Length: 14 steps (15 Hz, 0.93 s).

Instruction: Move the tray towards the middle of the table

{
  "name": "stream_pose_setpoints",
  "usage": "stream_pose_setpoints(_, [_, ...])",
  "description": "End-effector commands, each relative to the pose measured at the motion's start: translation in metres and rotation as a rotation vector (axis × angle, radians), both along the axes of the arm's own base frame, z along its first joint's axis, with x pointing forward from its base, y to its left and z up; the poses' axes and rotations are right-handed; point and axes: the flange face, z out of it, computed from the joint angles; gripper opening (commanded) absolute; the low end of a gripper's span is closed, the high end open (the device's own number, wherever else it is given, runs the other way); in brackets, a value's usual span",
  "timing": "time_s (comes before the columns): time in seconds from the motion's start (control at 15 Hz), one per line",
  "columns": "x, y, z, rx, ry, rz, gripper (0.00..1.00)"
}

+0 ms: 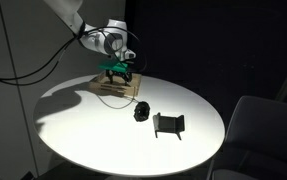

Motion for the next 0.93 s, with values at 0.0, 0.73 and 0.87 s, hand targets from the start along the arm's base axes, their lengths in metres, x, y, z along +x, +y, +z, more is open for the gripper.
stream_pose_setpoints(0.0, [-0.006,-0.001,0.012,-0.032,0.017,-0.051,1.0])
stream_pose_setpoints(0.73, [-0.019,0.026,0.026,-0.063,0.037,-0.078,1.0])
stream_pose_setpoints(0.87, [-0.017,0.023,0.019,-0.059,0.038,-0.042,1.0])
